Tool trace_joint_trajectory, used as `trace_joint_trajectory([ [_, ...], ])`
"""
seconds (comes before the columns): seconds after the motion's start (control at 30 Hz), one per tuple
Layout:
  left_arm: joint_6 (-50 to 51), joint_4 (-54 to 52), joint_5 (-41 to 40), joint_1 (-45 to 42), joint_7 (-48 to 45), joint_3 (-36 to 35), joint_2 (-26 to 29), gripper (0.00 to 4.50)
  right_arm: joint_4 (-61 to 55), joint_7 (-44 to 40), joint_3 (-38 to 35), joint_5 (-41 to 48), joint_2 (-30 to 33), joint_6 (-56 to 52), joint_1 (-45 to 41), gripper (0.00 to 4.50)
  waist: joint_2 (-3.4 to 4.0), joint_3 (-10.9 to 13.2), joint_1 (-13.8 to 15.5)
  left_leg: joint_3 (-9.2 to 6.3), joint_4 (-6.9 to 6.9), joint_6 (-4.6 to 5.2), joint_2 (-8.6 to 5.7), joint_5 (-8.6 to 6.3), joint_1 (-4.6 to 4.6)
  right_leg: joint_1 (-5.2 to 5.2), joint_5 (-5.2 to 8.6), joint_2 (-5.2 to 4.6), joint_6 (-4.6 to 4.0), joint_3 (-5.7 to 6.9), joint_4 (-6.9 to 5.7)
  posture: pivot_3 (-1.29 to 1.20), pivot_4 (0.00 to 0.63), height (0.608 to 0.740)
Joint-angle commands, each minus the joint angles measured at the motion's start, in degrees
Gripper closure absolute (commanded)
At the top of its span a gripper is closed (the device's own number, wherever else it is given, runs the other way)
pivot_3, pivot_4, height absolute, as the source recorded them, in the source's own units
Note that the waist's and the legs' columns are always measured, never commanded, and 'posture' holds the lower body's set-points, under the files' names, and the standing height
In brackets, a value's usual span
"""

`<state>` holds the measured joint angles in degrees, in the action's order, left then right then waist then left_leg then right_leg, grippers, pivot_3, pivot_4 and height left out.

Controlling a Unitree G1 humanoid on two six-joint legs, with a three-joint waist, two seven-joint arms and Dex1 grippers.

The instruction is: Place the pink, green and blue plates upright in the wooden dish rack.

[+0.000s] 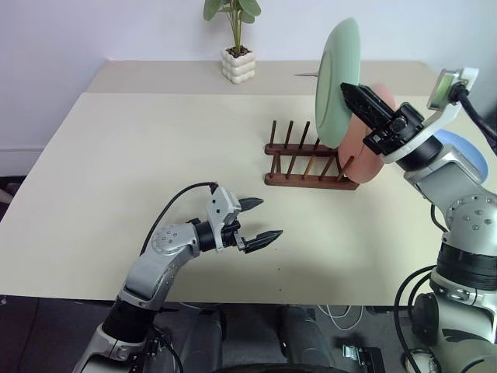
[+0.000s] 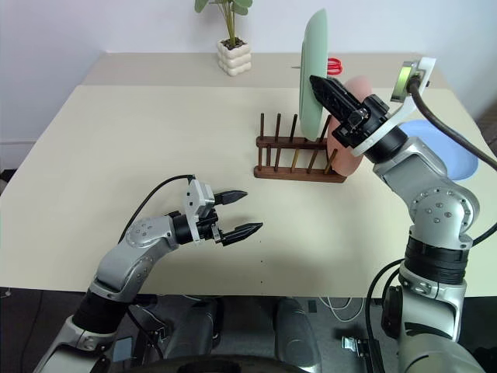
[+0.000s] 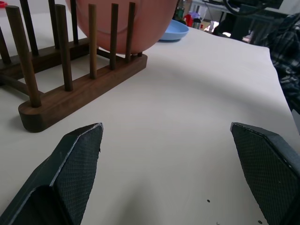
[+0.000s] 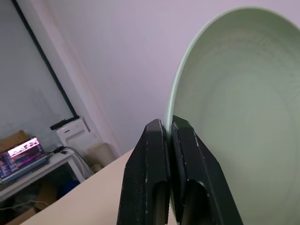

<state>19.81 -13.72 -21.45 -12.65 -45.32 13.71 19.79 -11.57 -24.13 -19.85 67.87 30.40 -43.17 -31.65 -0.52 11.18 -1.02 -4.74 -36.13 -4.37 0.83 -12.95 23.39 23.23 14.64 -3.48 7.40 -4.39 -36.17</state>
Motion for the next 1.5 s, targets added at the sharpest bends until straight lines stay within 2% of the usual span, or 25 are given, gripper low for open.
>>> trace_joint_trajectory([
  [0.03,0.0,-2.3,-0.6,0.0,0.3,-1.1,0.1,0.0,0.6,0.8,-1.6,1.6,-0.5,-0.3,-0.3,4.48,0.0,0.0,0.0,0.0,0.0,0.0,0.0,0.0,0.0,0.0,0.0,0.0,0.0,0.0,0.0,0.0,0.15,0.73],
  [0.4,0.0,-2.9,-0.6,0.4,1.0,-1.2,0.4,0.0,4.4,5.4,-1.6,1.5,-1.6,-2.7,-1.0,4.48,0.0,0.0,-0.1,0.0,0.0,0.0,0.0,0.0,0.0,0.0,0.0,0.0,-0.01,-0.01,0.01,0.0,0.15,0.73],
  [0.5,0.1,-3.2,-0.6,0.6,1.2,-1.3,0.5,0.0,4.2,5.1,-1.7,1.8,-1.7,-2.7,-1.1,3.58,0.0,0.0,-0.1,0.01,0.0,0.0,0.0,0.0,0.0,0.0,0.0,0.01,0.0,-0.01,0.01,0.0,0.15,0.73],
  [0.6,0.1,-3.2,-0.6,0.6,1.3,-1.4,0.5,0.0,4.2,5.0,-1.6,1.6,-1.6,-2.7,-1.2,2.01,0.0,0.0,-0.1,0.01,0.0,0.0,0.0,0.0,0.0,0.01,0.0,0.01,0.0,-0.01,0.01,0.0,0.15,0.73],
  [0.63,0.1,-3.2,-0.6,0.6,1.4,-1.4,0.5,0.0,4.2,5.0,-1.5,1.3,-1.6,-2.6,-1.3,1.66,0.0,0.0,-0.1,0.01,0.01,0.0,0.0,0.0,0.0,0.01,0.01,0.01,0.0,-0.01,0.01,0.0,0.15,0.73],
  [0.7,0.0,-3.2,-0.5,0.6,1.5,-1.5,0.5,0.0,3.7,4.7,-1.5,1.4,-1.4,-2.6,-1.4,0.57,0.0,0.0,-0.1,0.01,0.0,0.0,0.0,0.0,0.0,0.01,0.01,0.01,-0.01,-0.01,0.02,0.0,0.15,0.73],
  [0.73,0.0,-3.2,-0.5,0.6,1.5,-1.5,0.5,0.0,3.6,4.6,-1.5,1.5,-1.4,-2.6,-1.5,0.17,0.0,0.0,-0.1,0.01,0.0,0.0,0.0,0.0,0.0,0.01,0.01,0.01,-0.01,-0.01,0.01,0.0,0.15,0.73],
  [0.97,0.0,-3.4,-0.6,0.7,1.4,-1.5,0.5,0.0,0.5,2.1,-0.6,-1.6,0.9,-1.7,-1.3,0.07,0.0,0.0,-0.1,0.01,0.0,0.0,0.0,0.0,0.01,0.01,0.01,0.01,-0.01,-0.01,0.02,0.0,0.15,0.73],
  [1.3,0.0,-3.2,-0.7,0.6,1.1,-1.2,0.3,0.0,-4.8,-5.1,0.7,-11.9,8.4,3.0,-2.8,0.07,0.03,0.0,0.0,0.02,0.02,0.0,0.0,0.0,0.03,0.05,0.01,0.0,-0.01,-0.01,0.04,0.0,0.15,0.73],
  [1.5,-0.1,-2.8,-0.8,0.6,0.9,-1.0,0.0,0.0,-3.9,-8.4,-1.5,-11.7,12.6,2.0,-1.9,0.07,0.01,0.0,0.0,0.03,0.02,0.0,0.0,0.0,0.03,0.04,0.02,0.0,-0.02,-0.01,0.06,0.0,0.15,0.73],
])
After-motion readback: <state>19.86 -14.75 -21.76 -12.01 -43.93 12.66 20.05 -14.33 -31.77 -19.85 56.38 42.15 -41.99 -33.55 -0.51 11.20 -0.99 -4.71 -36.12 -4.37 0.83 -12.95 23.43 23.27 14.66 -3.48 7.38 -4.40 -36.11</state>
